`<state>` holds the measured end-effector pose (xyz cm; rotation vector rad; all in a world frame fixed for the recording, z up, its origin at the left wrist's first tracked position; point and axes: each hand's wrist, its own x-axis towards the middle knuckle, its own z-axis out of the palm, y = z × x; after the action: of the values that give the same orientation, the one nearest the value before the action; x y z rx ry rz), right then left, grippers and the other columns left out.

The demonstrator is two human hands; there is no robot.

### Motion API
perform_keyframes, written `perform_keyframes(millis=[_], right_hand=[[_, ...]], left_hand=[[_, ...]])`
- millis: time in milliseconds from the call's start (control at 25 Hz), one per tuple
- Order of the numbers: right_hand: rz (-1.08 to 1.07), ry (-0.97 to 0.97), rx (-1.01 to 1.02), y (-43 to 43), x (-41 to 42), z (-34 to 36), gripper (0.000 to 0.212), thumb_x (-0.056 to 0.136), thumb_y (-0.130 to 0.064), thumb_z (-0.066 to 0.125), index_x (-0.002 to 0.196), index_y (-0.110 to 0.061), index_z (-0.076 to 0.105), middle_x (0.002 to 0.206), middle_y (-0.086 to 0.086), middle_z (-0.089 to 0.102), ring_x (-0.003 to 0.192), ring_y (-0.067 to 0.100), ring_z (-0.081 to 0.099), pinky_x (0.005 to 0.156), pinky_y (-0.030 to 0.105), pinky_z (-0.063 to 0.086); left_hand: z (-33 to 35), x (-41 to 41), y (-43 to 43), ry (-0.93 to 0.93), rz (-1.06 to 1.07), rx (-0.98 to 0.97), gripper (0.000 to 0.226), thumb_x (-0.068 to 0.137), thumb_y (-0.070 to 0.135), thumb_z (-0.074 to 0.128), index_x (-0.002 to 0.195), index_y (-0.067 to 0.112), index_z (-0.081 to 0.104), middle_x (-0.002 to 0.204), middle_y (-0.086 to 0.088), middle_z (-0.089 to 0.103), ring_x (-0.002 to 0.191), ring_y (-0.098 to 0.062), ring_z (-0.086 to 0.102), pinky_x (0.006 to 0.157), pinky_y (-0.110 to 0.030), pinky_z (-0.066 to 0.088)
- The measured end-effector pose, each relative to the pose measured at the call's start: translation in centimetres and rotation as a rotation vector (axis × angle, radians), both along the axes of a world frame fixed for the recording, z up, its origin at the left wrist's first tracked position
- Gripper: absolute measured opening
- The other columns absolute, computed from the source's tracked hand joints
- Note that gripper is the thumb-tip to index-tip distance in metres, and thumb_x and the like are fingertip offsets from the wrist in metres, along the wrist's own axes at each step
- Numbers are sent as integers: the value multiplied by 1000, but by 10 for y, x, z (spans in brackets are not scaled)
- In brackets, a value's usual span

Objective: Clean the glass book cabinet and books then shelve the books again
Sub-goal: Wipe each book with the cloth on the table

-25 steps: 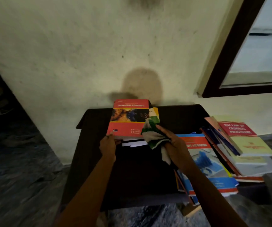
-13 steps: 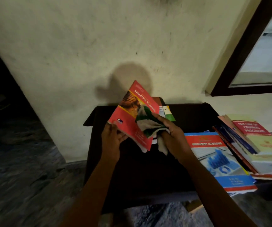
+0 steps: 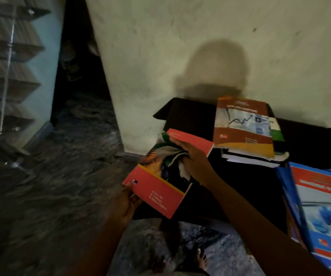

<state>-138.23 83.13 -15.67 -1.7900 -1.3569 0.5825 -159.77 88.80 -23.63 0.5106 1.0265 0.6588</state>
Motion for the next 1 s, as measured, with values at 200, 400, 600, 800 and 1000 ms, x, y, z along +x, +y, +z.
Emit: perform_keyframes(millis=[200,400,600,800,1000], right_hand=[[25,-184,-77,31,4,-49,55,85,15,38,136,-4,44,145,10,39,135,22,32,110,15,22],[-78,-444,-155,65,24,-87,54,85,-2,49,138,-5,41,142,22,40,131,40,37,108,47,33],[33,-607,-95,62,-19,-105,51,85,-14,46,136,-10,46,136,16,50,120,36,52,94,48,46],[345,-495,105,7,-106,-114,42,87,-29,40,122,-20,62,123,4,62,108,23,62,91,32,43],[75,-381,52,10,-18,-97,42,90,1,48,133,0,47,133,20,47,119,29,49,97,32,43]], left_hand=[[-10,3,0,49,45,-39,24,101,17,36,120,8,47,70,-2,71,57,-10,68,51,-26,56],[-5,-3,5,115,-25,-13,16,98,6,41,102,6,57,78,-6,70,63,-15,68,53,-25,57],[-11,-13,11,190,-49,35,17,95,-1,43,96,6,58,67,-1,72,57,-12,68,53,-24,57],[-13,-16,9,73,8,-35,27,99,6,32,113,-2,55,70,-7,72,60,-17,69,52,-27,57],[-16,-16,8,58,39,-61,21,99,9,39,106,4,58,76,-7,72,63,-17,70,57,-29,59]])
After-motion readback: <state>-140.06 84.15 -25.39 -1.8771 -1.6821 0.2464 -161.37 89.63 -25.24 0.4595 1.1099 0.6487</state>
